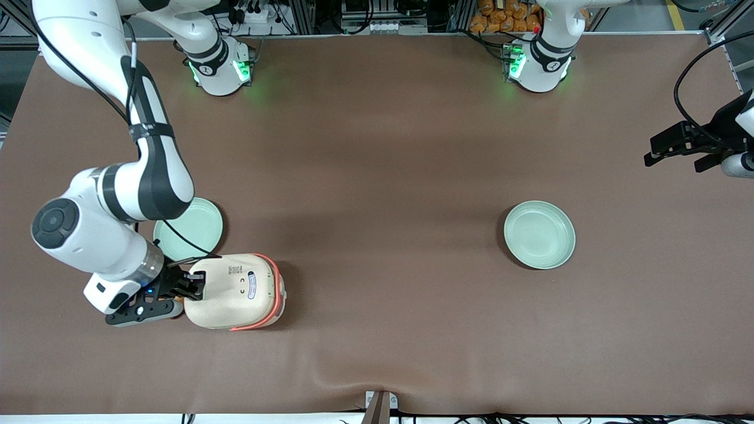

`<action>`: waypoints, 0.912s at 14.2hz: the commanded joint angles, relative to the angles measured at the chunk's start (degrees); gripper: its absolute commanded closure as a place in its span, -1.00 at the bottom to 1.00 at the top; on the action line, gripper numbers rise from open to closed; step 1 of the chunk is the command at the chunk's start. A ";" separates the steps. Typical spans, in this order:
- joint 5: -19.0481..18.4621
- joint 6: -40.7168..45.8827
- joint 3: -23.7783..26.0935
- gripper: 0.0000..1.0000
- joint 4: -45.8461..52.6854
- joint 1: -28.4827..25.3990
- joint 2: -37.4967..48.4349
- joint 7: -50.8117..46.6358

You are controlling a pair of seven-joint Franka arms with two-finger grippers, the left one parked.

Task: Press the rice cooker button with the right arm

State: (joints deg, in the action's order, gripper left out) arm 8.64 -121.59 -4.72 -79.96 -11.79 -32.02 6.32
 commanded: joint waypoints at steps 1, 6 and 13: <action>0.24 3.54 0.41 0.63 -0.64 0.27 4.32 -0.26; 0.24 15.74 0.67 -0.28 -1.08 2.90 12.32 -1.92; -0.29 26.30 6.21 -1.00 -1.25 10.28 19.88 -2.63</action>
State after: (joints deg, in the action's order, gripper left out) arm 8.62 -96.94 -1.50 -79.50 -4.80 -15.17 4.63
